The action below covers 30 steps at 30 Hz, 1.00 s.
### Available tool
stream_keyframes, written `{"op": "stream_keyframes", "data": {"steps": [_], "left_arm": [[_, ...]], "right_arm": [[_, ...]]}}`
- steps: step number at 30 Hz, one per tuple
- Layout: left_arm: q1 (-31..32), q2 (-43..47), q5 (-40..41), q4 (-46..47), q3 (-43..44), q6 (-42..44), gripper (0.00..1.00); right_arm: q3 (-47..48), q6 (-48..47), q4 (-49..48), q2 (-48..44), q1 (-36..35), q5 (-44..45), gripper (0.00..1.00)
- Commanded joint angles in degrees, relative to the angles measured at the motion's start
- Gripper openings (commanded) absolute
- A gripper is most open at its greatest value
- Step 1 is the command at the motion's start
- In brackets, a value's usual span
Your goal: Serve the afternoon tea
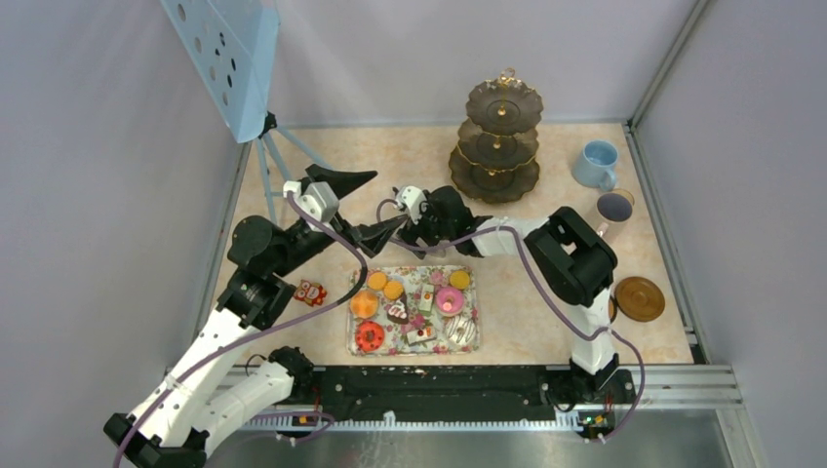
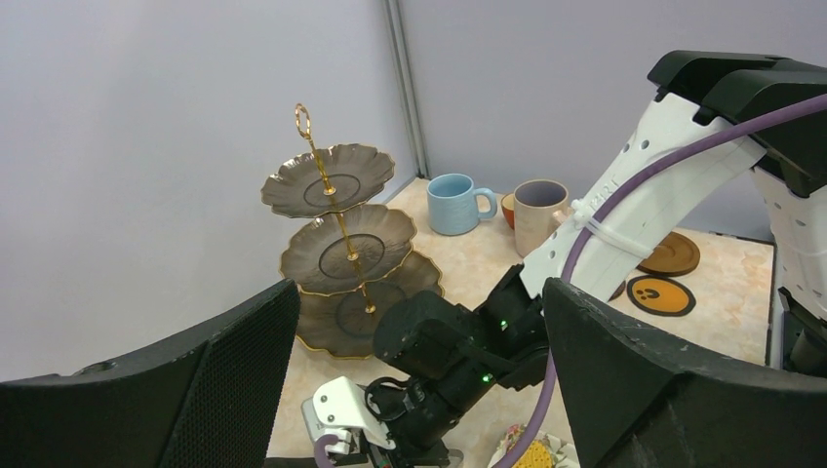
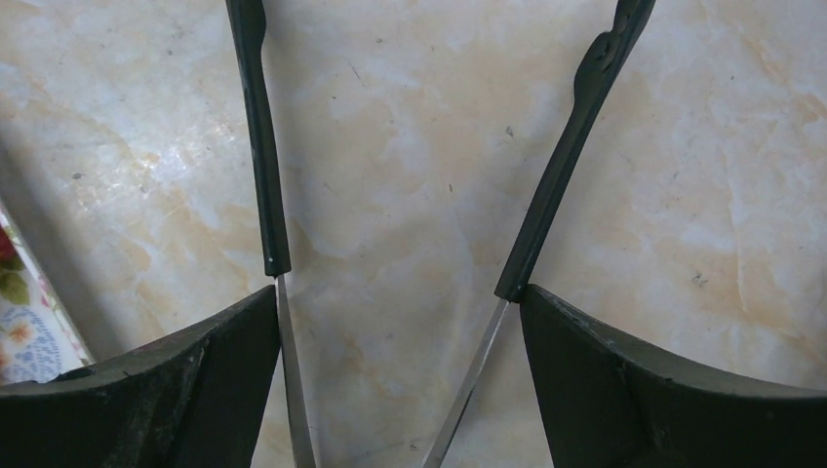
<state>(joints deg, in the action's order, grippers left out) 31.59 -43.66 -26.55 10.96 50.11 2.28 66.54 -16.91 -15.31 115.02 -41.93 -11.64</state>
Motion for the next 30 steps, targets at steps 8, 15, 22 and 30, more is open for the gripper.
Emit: {"op": "stream_keyframes", "data": {"steps": [8, 15, 22, 30], "left_arm": [[0.2, 0.4, -0.9, 2.6, 0.2, -0.4, 0.99], [0.2, 0.4, -0.5, 2.6, 0.2, -0.1, 0.99], [0.1, 0.3, -0.6, 2.7, 0.1, -0.1, 0.99], [0.1, 0.4, -0.8, 2.7, 0.0, -0.3, 0.99]], "right_arm": [[2.7, 1.1, 4.0, 2.6, -0.2, 4.4, 0.88], [5.4, 0.4, 6.5, 4.3, -1.0, 8.0, 0.78], [4.0, -2.0, 7.5, 2.1, -1.2, 4.4, 0.86], [4.2, -2.8, 9.8, 4.3, -2.0, 5.7, 0.89]]}}
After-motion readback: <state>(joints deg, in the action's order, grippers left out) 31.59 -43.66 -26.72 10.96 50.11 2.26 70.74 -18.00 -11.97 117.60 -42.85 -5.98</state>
